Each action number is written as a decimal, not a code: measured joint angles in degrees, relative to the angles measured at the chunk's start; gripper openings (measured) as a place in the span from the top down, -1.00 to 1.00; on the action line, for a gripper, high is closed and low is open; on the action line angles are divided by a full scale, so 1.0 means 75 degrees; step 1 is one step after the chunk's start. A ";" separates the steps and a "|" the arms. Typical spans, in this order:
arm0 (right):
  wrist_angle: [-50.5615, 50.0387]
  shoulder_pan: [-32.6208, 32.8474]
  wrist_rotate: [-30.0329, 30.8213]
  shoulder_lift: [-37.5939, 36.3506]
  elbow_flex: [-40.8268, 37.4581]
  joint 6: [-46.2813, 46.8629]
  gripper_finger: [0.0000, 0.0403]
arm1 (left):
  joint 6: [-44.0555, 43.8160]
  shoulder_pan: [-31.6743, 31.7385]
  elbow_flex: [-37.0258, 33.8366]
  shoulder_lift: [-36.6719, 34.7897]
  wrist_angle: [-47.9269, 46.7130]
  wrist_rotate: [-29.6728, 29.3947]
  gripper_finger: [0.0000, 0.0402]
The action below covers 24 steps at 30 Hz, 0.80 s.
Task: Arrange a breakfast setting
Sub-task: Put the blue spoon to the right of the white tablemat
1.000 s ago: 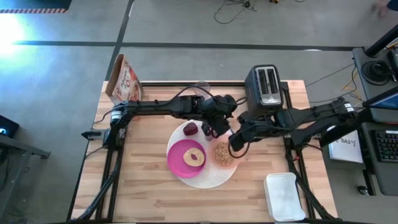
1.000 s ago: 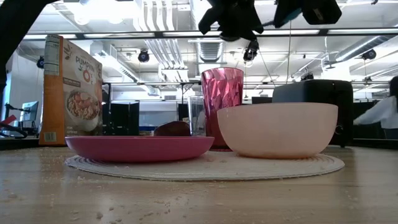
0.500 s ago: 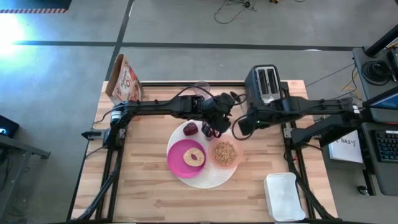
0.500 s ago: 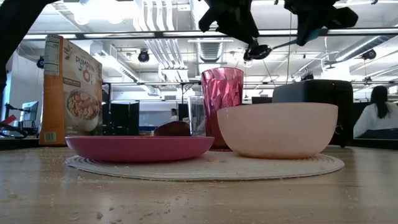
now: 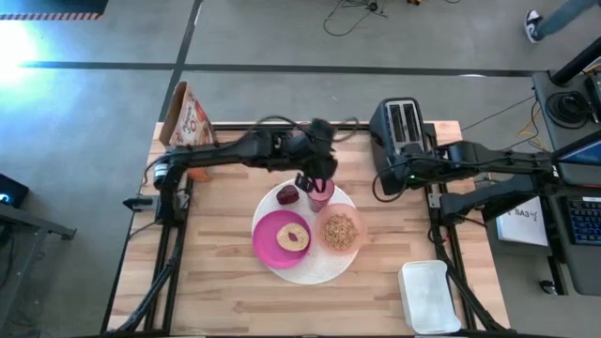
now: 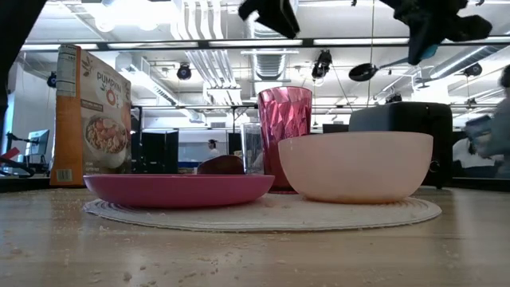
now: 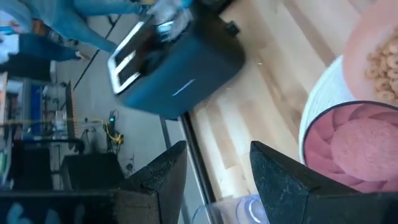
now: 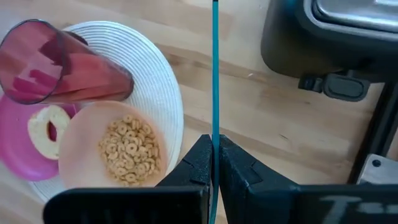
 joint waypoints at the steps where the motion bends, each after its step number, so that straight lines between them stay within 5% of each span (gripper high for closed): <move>1: 0.0090 -0.0010 0.0002 -0.0119 -0.0170 0.0060 0.96 | -0.0111 0.0032 0.0000 -0.0134 -0.0032 0.0003 0.20; 24: 0.5408 0.0033 -0.1366 -0.2070 -0.5041 0.1911 0.96 | -0.2003 0.0087 0.0003 -0.2850 -0.1551 0.0557 0.20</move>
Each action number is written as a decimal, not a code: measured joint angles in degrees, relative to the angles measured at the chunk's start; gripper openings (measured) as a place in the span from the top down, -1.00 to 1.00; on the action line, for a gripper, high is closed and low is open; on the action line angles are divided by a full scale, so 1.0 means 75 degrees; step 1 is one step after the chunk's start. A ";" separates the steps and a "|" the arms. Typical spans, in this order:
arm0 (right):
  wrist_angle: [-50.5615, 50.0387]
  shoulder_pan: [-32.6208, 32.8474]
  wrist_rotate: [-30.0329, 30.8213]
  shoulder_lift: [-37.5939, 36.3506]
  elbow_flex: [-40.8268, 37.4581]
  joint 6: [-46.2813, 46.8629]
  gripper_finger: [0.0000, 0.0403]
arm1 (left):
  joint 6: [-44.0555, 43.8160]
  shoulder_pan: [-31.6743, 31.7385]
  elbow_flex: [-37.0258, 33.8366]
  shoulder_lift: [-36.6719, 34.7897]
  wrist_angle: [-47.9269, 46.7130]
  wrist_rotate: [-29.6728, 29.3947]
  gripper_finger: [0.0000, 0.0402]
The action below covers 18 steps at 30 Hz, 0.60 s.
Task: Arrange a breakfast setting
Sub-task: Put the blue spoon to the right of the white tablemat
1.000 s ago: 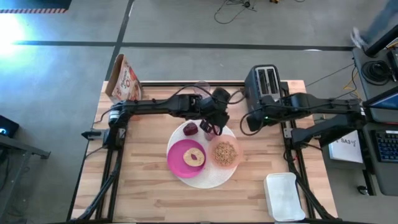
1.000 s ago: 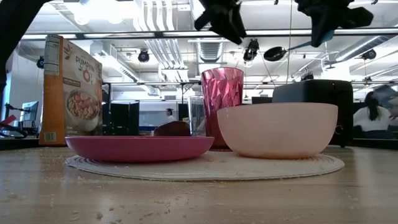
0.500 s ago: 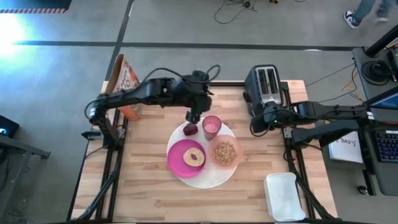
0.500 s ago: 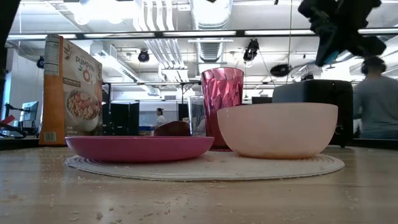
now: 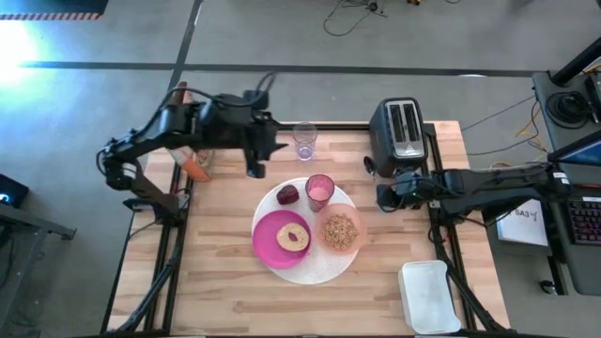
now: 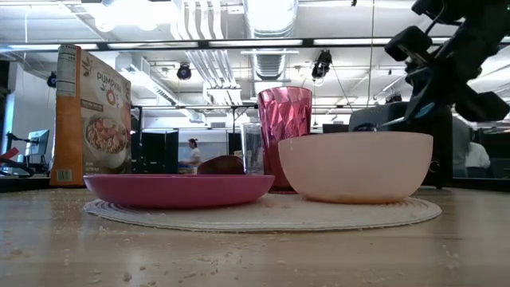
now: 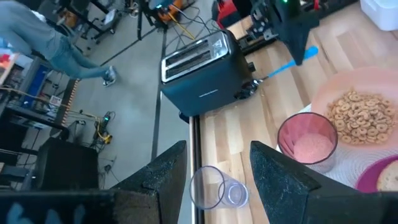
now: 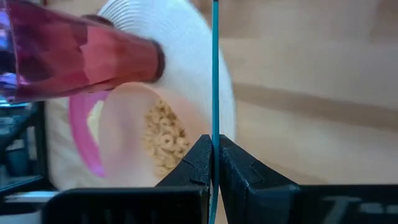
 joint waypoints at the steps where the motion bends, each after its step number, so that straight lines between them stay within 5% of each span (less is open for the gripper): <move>1: 0.0210 0.0044 -0.0075 -0.0003 -0.0115 0.0137 0.96 | -0.0001 0.0000 0.0000 -0.0084 -0.0027 0.0000 0.20; 8: 0.0564 0.0815 -0.0220 0.0077 -0.0567 0.1406 0.96 | -0.0088 0.0000 0.0000 -0.0827 -0.0086 -0.0022 0.20; 18: 0.1103 0.2569 0.0877 0.0773 -0.0704 0.3747 0.96 | -0.0123 0.0000 0.0000 -0.1496 -0.0304 -0.0032 0.20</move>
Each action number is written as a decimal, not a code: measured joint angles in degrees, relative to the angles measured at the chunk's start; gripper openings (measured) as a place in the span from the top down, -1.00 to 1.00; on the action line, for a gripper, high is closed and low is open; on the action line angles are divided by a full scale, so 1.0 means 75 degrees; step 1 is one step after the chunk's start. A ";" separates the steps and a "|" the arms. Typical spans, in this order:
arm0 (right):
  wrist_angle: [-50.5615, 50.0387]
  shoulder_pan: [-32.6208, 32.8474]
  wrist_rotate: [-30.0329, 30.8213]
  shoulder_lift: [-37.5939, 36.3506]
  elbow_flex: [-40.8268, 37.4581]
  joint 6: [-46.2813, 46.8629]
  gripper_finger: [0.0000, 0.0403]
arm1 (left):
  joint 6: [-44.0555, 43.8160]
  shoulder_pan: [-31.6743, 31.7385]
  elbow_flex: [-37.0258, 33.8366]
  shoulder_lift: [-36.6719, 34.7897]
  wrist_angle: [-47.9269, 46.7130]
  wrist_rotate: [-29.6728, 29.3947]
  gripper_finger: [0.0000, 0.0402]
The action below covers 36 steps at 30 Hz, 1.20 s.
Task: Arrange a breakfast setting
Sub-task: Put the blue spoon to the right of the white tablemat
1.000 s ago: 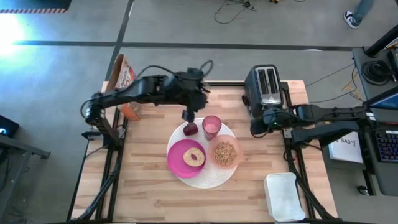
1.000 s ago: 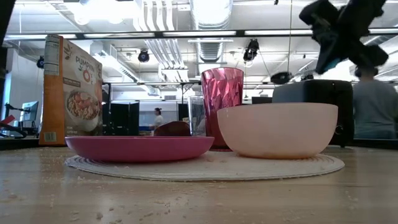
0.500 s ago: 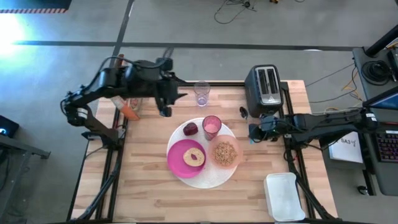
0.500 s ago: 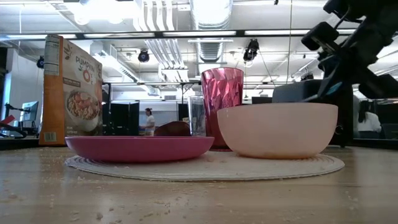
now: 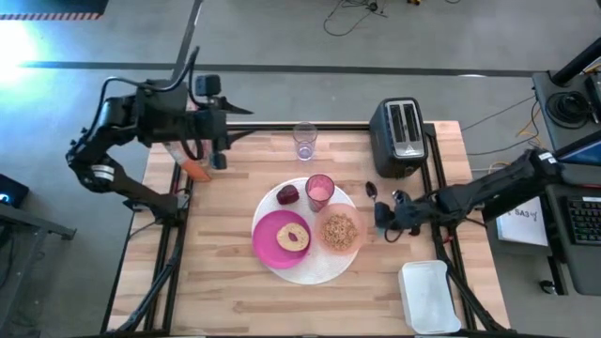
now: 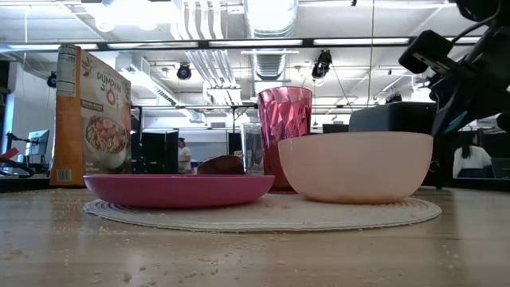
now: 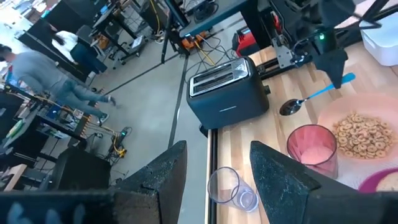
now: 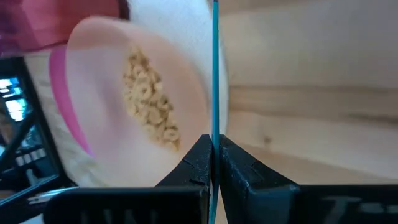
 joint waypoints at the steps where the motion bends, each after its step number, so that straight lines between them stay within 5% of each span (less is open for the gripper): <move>1: 0.0179 0.0146 0.0104 0.0132 -0.0004 0.0160 0.96 | 0.0000 0.0000 0.0000 -0.0033 -0.0042 -0.0001 0.20; 16: 0.1994 0.1054 0.0305 0.2343 -0.0020 0.1008 0.96 | 0.0009 0.0000 -0.0003 -0.0454 -0.0286 -0.0918 0.20; 36: 0.2123 0.1048 0.0092 0.3179 -0.0201 0.0693 0.91 | -0.0539 0.0000 -0.0003 -0.0945 -0.0502 -0.0918 0.20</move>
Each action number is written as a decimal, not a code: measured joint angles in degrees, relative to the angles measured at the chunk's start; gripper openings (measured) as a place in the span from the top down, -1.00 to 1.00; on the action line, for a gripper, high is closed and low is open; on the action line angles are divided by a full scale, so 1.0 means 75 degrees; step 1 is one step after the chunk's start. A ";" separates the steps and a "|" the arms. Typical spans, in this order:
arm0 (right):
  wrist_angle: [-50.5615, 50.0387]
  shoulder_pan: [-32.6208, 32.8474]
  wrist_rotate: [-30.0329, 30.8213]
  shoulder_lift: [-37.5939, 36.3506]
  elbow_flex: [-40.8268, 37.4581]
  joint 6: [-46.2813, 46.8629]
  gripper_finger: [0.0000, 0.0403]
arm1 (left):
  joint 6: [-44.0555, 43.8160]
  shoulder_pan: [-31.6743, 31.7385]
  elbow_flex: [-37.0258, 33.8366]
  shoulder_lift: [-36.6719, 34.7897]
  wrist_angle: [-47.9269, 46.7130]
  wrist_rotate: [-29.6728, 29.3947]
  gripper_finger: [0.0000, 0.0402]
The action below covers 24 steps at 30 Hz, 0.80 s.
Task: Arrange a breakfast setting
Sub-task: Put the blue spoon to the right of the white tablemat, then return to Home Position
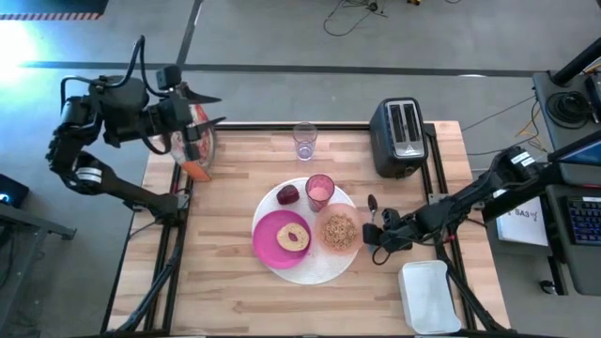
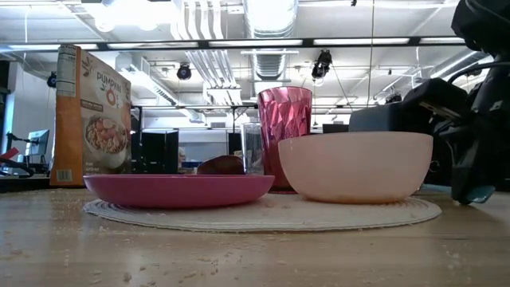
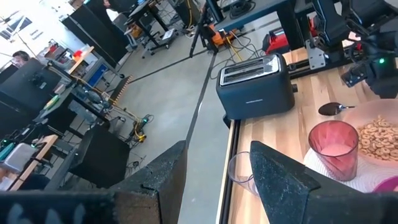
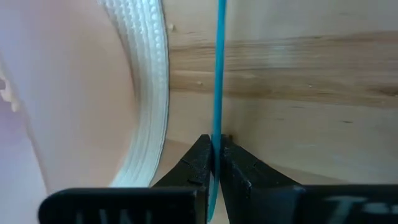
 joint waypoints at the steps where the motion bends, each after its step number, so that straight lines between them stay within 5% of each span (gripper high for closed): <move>1: 0.0014 0.0000 0.0000 0.0003 0.0004 -0.0090 0.89 | 0.0000 0.0000 0.0000 0.0022 -0.0004 0.0000 0.20; 12: 0.0097 0.0000 -0.0123 -0.0194 0.0093 -0.0971 0.54 | -0.0001 0.0000 0.0000 0.0059 -0.0005 0.0003 0.20; 24: -0.0587 -0.0017 -0.1751 -0.0834 0.0093 -0.1515 0.28 | -0.0173 0.0000 0.0000 0.0027 -0.0066 0.0003 0.20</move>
